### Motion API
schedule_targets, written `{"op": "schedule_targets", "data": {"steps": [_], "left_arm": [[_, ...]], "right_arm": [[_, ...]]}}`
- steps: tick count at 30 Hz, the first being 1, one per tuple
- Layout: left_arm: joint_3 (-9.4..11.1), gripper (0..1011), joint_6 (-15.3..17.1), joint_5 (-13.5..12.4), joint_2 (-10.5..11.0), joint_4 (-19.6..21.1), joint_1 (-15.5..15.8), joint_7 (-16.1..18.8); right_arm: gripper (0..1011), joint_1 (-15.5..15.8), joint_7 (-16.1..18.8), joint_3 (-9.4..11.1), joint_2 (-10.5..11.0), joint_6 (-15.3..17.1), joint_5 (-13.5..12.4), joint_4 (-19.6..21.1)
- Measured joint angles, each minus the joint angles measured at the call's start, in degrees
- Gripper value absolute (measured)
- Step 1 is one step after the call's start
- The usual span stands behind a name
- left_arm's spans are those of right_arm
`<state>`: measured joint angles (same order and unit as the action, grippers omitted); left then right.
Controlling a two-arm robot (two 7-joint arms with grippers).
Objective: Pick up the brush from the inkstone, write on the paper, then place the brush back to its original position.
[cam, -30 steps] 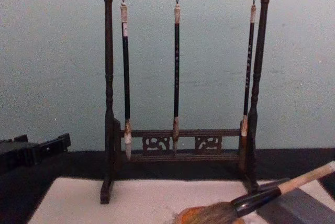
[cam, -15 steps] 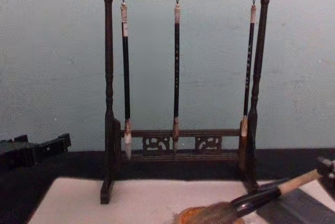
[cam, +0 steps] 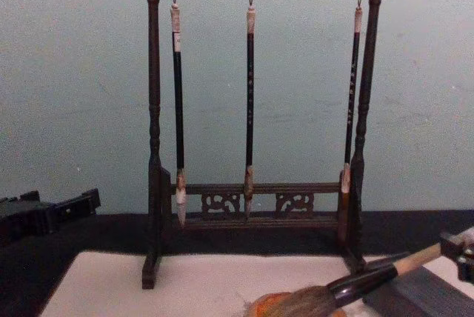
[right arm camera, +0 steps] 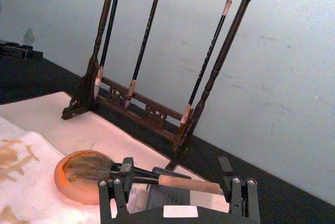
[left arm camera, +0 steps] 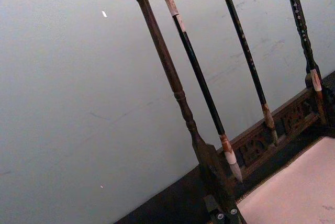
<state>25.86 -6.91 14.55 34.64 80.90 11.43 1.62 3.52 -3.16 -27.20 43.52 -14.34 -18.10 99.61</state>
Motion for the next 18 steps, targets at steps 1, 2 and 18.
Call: {"op": "schedule_targets", "data": {"steps": [1,2,18], "left_arm": [[0.00,1002,0.00,0.00,0.00,0.00,0.00,0.00],[0.00,1002,0.00,0.00,0.00,0.00,0.00,0.00],[0.00,1000,0.00,0.00,0.00,0.00,0.00,0.00]], "right_arm": [[1006,-0.03,-0.01,0.02,0.00,0.04,-0.08,-0.03],[1008,-0.04,-0.02,0.04,-0.01,0.05,-0.12,-0.04],[1008,-0.17,-0.12,0.17,-0.07,0.29,-0.46,-0.19]]}}
